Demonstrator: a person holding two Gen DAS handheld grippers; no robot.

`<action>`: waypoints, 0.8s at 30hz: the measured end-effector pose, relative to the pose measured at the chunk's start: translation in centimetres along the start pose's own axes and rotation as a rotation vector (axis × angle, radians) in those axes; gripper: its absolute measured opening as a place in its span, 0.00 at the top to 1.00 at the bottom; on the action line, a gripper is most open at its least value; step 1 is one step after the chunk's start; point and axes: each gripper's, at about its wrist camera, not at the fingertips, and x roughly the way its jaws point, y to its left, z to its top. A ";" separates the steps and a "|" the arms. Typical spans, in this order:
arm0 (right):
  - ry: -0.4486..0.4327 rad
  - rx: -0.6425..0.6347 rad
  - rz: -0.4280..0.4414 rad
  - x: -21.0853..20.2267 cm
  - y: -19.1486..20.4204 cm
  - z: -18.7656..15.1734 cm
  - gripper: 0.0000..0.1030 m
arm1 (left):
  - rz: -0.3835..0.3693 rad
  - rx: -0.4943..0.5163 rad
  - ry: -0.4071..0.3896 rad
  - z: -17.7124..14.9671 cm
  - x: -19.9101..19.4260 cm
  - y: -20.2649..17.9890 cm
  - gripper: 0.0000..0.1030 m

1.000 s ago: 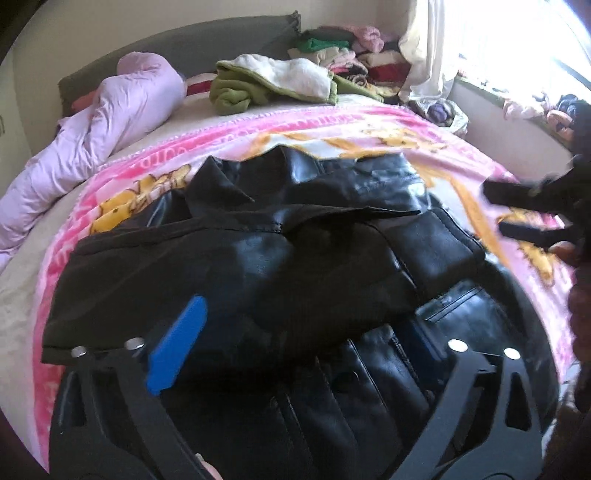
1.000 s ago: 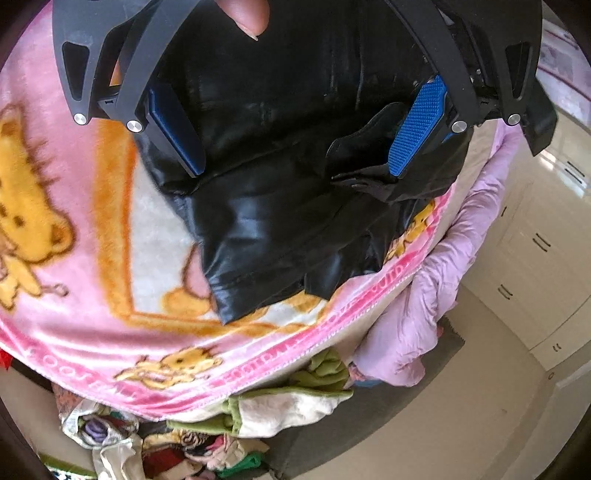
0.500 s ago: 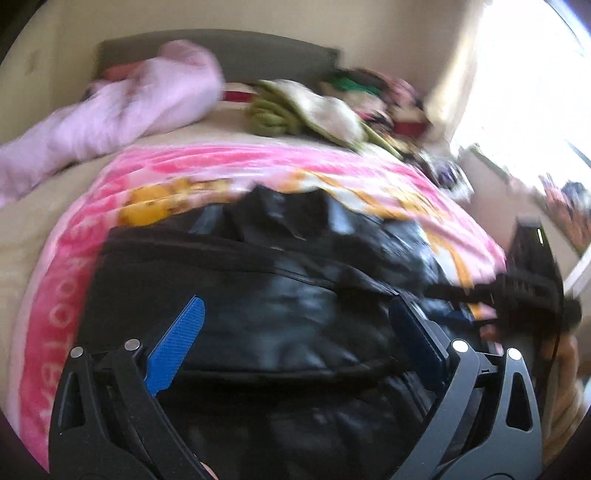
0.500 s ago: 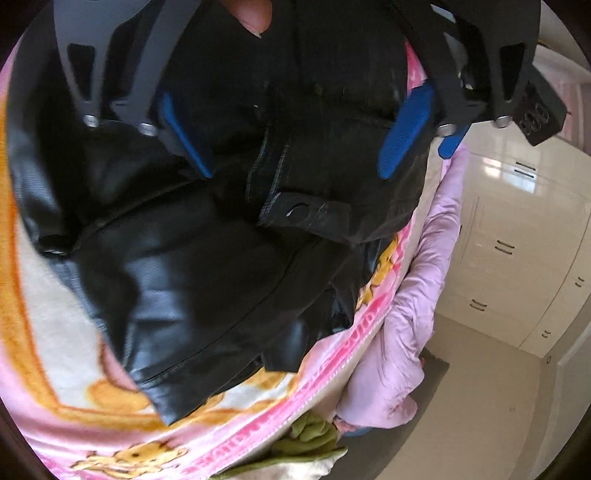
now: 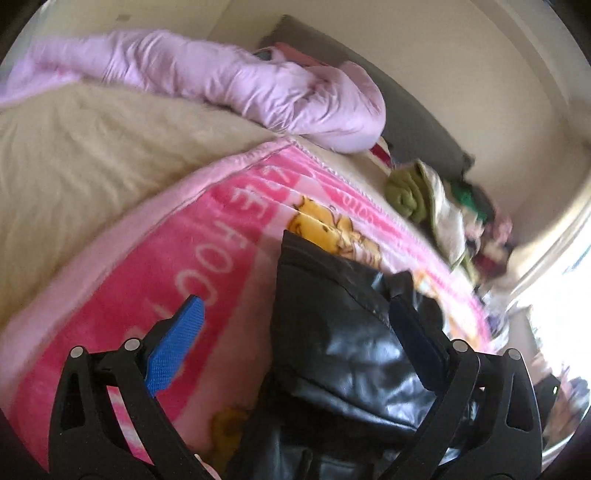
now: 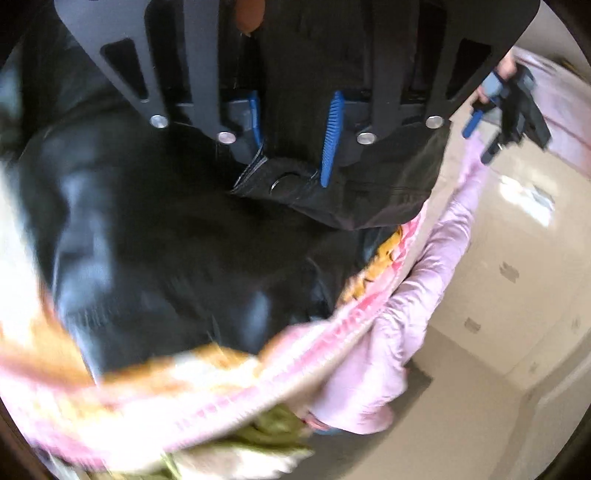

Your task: Fold large clothes

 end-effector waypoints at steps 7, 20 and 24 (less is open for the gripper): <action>-0.137 -0.247 -0.032 -3.9 5.2 2.0 0.87 | -0.031 -0.020 -0.012 0.4 0.1 0.2 0.09; -0.260 -0.291 -0.095 -8.6 2.8 3.6 0.87 | -0.069 0.122 0.046 -0.7 3.5 -4.3 0.31; -0.247 -0.291 -0.114 -8.6 1.9 3.0 0.87 | -0.068 0.201 0.102 -2.2 5.2 -5.9 0.56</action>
